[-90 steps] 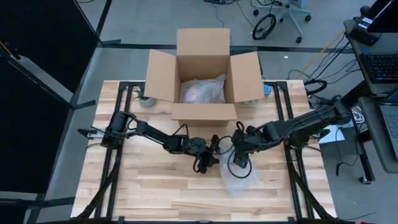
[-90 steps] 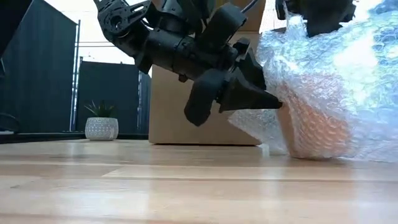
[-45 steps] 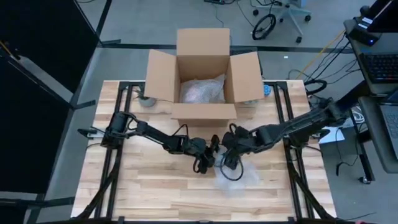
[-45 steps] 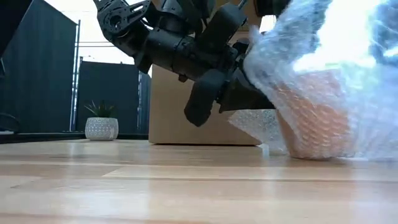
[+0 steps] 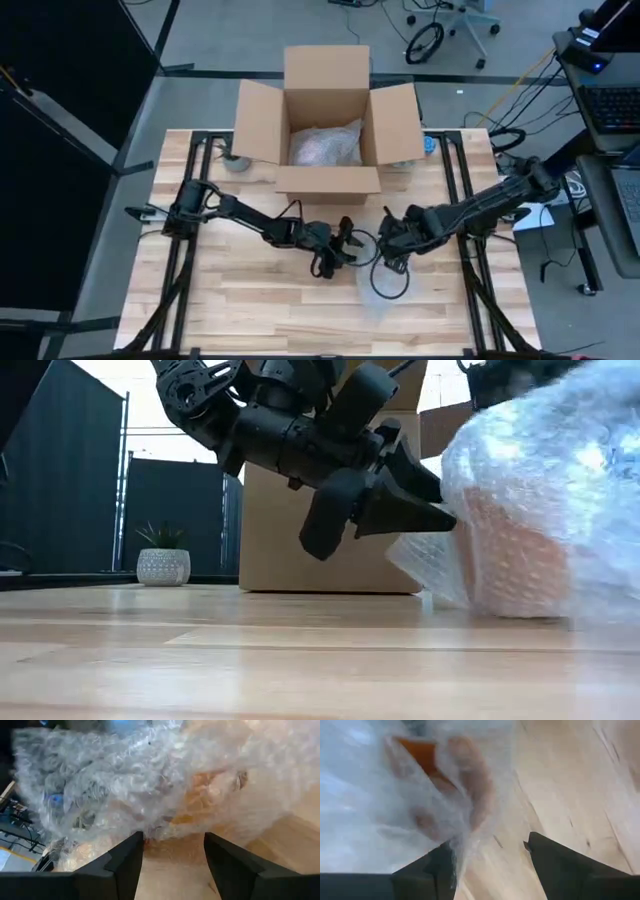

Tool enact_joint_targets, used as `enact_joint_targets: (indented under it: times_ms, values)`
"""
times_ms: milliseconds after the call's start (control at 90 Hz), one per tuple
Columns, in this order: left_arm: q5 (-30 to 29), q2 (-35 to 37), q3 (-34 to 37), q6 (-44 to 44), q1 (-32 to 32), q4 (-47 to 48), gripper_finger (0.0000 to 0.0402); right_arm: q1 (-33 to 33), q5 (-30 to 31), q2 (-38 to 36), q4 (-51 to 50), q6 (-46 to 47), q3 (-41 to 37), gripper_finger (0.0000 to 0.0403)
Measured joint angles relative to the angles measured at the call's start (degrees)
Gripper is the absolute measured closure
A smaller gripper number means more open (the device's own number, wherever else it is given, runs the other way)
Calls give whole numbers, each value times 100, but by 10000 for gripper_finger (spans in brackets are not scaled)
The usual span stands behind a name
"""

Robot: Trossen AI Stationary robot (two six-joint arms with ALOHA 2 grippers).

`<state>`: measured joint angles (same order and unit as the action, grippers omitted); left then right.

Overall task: Wrap mug
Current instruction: Wrap the orange mug with transparent bubble wrap

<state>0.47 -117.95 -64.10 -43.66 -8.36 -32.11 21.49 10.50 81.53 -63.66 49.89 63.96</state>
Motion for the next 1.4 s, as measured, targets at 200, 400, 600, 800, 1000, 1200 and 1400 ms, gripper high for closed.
enact_joint_targets:
  times_ms: [200, 400, 600, 800, 1000, 1200, 1400]
  values:
    - [-6, 0, 2, -4, 0, 6, 207, 1, 2, -442, 85, 42, 0, 193]
    - [-5, 0, 2, -13, 0, 6, 207, -109, 147, -1027, 177, 231, 0, 193]
    - [-4, 0, 2, -13, -2, 6, 207, -124, 1030, -1247, 1359, -205, 0, 193]
    - [-3, 0, 3, -15, -2, 4, 207, -124, 1189, -641, 2422, -1241, 2, 193]
    - [-4, 0, 4, -13, -2, 6, 207, -83, 1065, 201, 1684, -1058, -2, 193]
    - [-5, 0, 4, -11, -2, 4, 207, 89, 768, 311, 1175, -757, -2, 193]
    - [-8, 0, 4, -11, -2, 4, 207, 147, 1018, 84, 1354, -647, -2, 193]
